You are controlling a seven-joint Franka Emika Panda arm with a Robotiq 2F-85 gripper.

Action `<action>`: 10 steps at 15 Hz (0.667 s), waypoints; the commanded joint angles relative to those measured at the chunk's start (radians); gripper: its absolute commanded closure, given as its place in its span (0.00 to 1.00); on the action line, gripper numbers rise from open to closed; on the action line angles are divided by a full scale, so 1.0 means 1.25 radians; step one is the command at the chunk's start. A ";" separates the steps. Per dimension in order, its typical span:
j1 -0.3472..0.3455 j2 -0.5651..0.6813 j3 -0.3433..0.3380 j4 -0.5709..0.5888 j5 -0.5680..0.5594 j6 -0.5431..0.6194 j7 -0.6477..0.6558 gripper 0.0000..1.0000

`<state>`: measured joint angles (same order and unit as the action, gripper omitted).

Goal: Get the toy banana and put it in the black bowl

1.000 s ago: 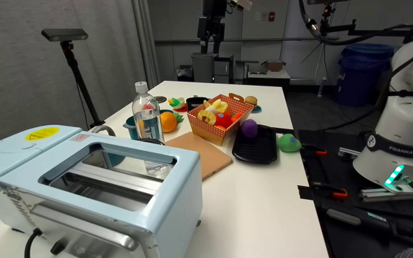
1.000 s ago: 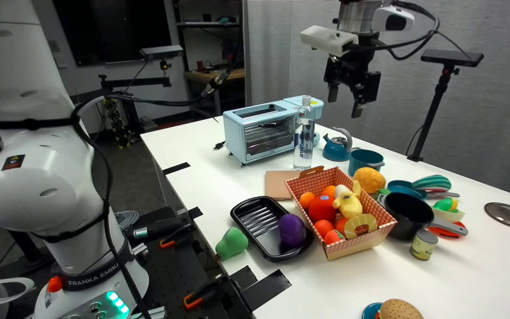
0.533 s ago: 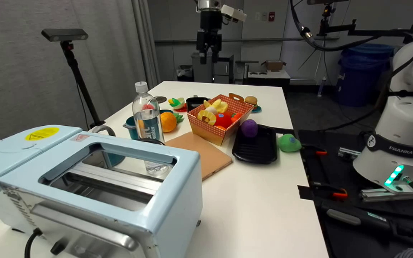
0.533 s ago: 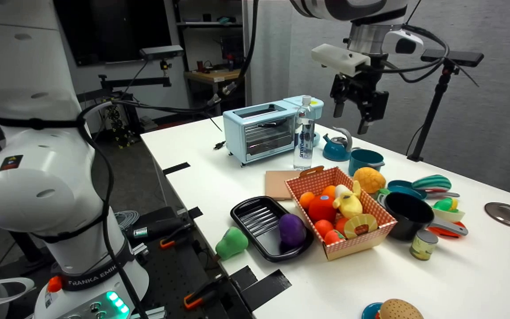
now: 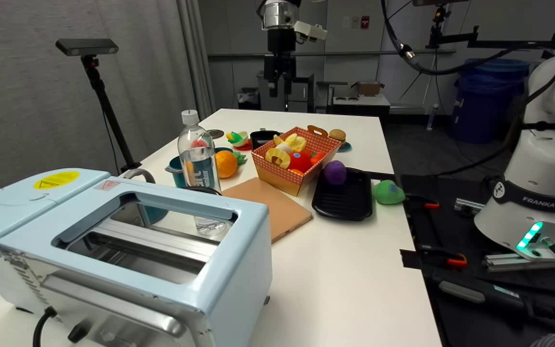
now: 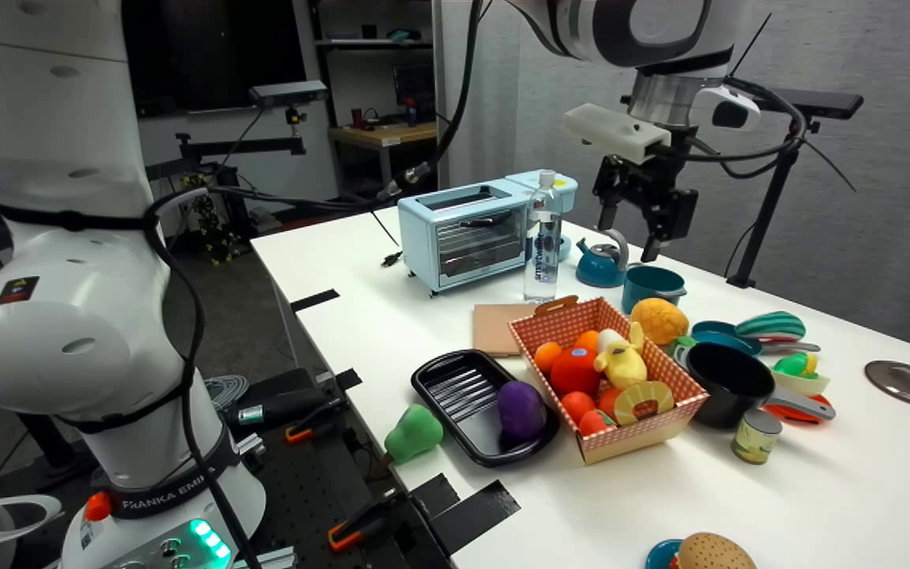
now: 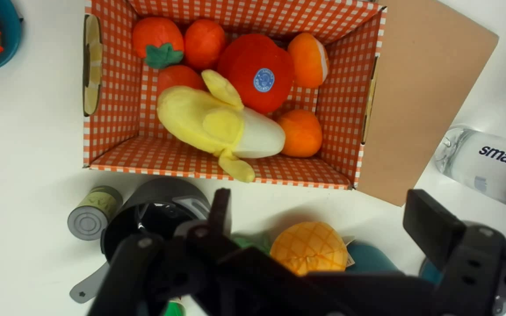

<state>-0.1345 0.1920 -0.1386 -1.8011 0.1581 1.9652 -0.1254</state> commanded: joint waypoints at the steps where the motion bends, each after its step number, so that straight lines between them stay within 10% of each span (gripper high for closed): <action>1: -0.015 0.031 0.012 0.022 0.024 -0.001 -0.024 0.00; 10: -0.016 0.092 0.030 0.028 0.028 0.047 -0.018 0.00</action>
<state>-0.1349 0.2692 -0.1151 -1.8006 0.1582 2.0025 -0.1290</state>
